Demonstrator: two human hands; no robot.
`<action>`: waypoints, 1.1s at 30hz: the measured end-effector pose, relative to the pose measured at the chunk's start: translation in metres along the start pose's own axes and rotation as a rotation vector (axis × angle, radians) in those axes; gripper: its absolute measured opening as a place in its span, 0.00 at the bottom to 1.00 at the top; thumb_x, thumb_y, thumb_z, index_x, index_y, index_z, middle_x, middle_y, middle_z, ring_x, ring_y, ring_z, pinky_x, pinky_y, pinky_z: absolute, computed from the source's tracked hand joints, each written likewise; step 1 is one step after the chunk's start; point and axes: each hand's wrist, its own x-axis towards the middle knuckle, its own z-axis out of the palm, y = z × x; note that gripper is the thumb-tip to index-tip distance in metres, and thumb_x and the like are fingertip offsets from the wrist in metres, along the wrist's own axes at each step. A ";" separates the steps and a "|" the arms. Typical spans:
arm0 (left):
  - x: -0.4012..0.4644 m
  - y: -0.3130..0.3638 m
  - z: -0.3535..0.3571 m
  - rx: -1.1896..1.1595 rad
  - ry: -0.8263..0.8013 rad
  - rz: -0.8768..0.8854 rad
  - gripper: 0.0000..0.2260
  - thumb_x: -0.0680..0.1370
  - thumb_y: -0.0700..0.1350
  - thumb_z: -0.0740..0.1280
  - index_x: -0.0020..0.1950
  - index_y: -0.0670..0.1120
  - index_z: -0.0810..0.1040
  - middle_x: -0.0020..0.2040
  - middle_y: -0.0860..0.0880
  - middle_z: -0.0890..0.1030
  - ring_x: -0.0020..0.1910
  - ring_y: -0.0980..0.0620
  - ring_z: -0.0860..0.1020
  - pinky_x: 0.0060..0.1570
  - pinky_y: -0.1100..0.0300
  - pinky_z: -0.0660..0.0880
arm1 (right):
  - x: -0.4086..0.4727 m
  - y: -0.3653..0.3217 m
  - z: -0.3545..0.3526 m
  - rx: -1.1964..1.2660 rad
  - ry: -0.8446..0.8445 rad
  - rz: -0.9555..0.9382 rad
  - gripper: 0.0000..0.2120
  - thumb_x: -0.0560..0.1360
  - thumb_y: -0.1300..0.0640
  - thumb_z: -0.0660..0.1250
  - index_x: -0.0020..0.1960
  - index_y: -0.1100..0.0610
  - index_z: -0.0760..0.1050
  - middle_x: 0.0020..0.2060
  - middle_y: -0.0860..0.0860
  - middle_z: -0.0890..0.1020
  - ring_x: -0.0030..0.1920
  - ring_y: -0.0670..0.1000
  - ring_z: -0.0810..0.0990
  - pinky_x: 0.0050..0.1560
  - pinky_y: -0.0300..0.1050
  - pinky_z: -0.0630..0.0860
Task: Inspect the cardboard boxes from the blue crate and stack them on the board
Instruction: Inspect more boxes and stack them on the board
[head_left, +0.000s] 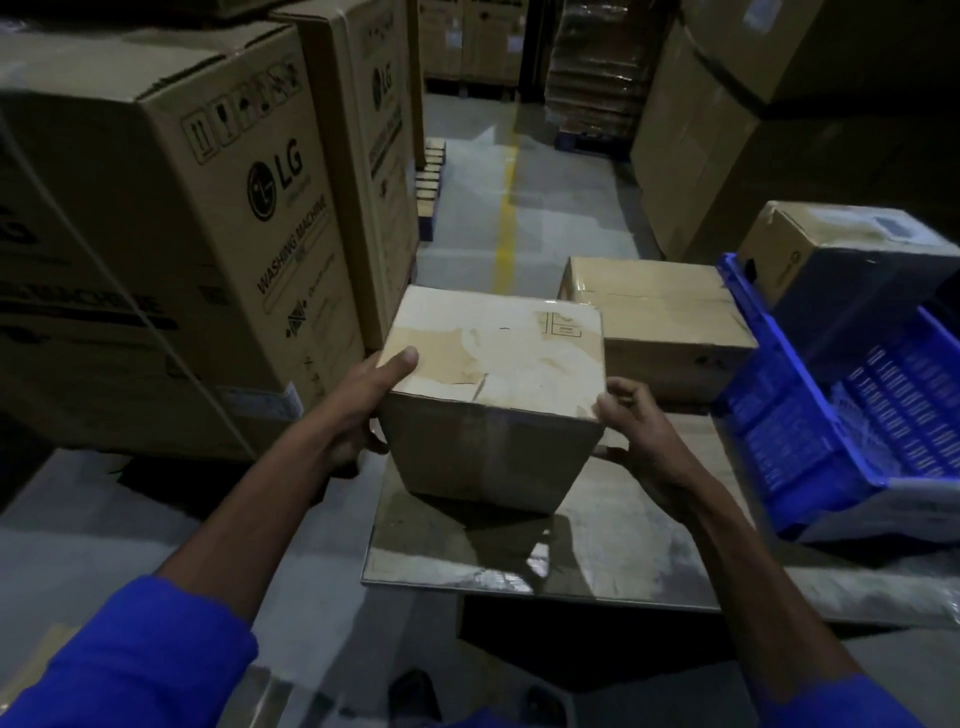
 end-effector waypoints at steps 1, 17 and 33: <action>-0.001 -0.002 -0.002 -0.006 -0.014 -0.002 0.34 0.69 0.69 0.72 0.72 0.57 0.74 0.66 0.50 0.80 0.65 0.41 0.75 0.60 0.31 0.72 | 0.003 0.005 0.000 0.063 0.026 0.046 0.23 0.80 0.42 0.68 0.69 0.51 0.71 0.67 0.53 0.78 0.64 0.52 0.80 0.52 0.48 0.80; -0.020 -0.005 -0.031 -0.210 0.092 0.022 0.16 0.82 0.53 0.67 0.68 0.50 0.79 0.58 0.43 0.81 0.56 0.39 0.78 0.39 0.38 0.83 | 0.029 0.085 0.015 0.285 0.157 0.536 0.46 0.75 0.24 0.56 0.84 0.50 0.56 0.80 0.58 0.63 0.77 0.62 0.67 0.50 0.62 0.78; -0.009 -0.011 -0.021 -0.142 0.071 0.196 0.10 0.85 0.49 0.62 0.55 0.49 0.82 0.41 0.48 0.83 0.37 0.49 0.82 0.30 0.54 0.80 | 0.010 0.089 -0.002 0.134 0.096 0.598 0.11 0.81 0.45 0.67 0.55 0.53 0.78 0.58 0.59 0.80 0.58 0.58 0.78 0.70 0.60 0.73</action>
